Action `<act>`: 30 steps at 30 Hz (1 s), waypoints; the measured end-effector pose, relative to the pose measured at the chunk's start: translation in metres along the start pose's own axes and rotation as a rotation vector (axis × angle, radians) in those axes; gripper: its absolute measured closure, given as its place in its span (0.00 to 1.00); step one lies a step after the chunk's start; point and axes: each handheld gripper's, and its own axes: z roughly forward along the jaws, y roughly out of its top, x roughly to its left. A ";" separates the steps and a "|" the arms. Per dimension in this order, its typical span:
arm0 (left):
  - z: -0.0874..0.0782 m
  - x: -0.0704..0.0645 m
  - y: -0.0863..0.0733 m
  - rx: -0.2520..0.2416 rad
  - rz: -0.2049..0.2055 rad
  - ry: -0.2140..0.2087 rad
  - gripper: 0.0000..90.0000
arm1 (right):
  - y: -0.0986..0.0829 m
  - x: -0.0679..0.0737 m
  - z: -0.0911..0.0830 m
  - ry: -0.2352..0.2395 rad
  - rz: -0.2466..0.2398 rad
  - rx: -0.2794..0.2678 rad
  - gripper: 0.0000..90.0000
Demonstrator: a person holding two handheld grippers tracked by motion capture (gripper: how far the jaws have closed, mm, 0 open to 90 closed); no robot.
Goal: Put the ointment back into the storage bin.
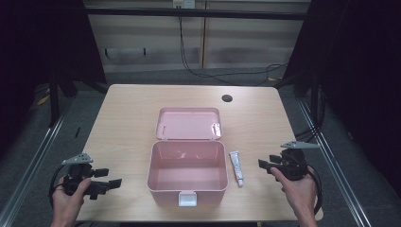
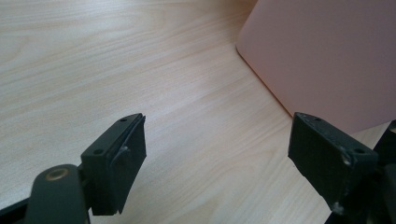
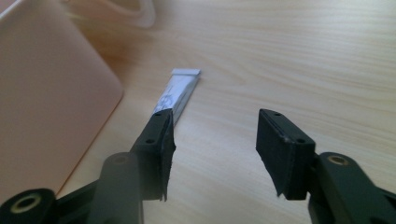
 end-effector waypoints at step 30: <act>0.002 0.000 0.001 0.006 -0.003 0.000 0.21 | 0.058 0.028 0.038 0.040 -0.031 0.387 0.64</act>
